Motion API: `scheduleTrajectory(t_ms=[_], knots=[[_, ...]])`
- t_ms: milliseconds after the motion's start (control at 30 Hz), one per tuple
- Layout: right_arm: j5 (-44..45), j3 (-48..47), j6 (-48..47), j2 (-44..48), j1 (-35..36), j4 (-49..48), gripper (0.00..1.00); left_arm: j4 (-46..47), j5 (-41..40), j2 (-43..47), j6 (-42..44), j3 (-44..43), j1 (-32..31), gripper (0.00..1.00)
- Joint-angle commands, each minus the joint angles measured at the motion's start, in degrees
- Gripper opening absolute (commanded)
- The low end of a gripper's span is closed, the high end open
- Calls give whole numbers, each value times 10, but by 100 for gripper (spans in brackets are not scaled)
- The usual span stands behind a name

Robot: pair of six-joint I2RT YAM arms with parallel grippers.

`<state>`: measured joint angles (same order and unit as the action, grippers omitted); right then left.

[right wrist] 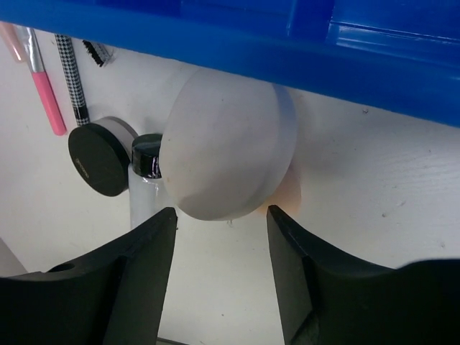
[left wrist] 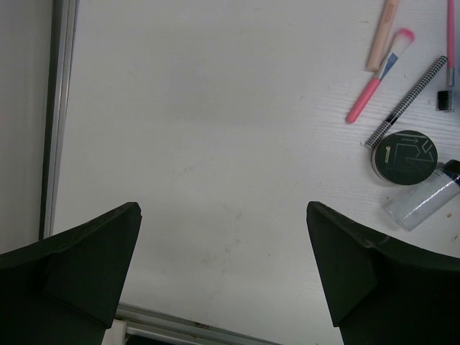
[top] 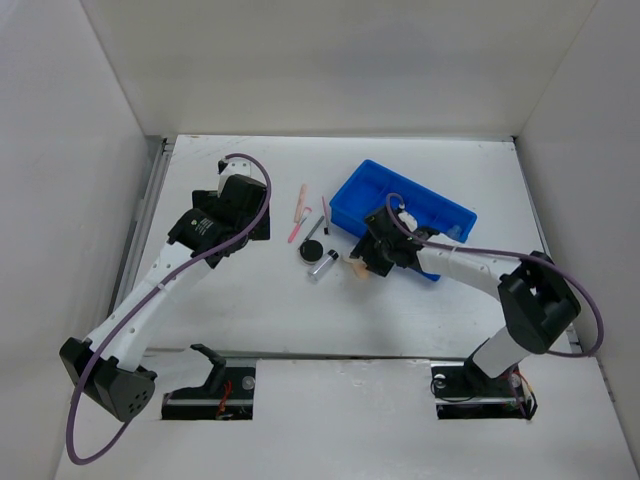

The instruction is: Organize the makeup

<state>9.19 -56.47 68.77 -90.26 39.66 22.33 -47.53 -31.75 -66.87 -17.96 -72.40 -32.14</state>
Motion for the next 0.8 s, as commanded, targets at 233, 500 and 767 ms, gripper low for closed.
scheduleTrajectory(t_ms=[233, 500, 767], knots=[[24, -48, -14, -31, -6, -11, 44, 1, -12, 12, 1, 5, 1, 100], [41, -60, -20, -19, -6, 7, 16, 1, -6, 12, 1, 5, 1, 100], [41, -110, -48, 30, 10, 48, 0, 1, -17, 12, 6, 5, 1, 100]])
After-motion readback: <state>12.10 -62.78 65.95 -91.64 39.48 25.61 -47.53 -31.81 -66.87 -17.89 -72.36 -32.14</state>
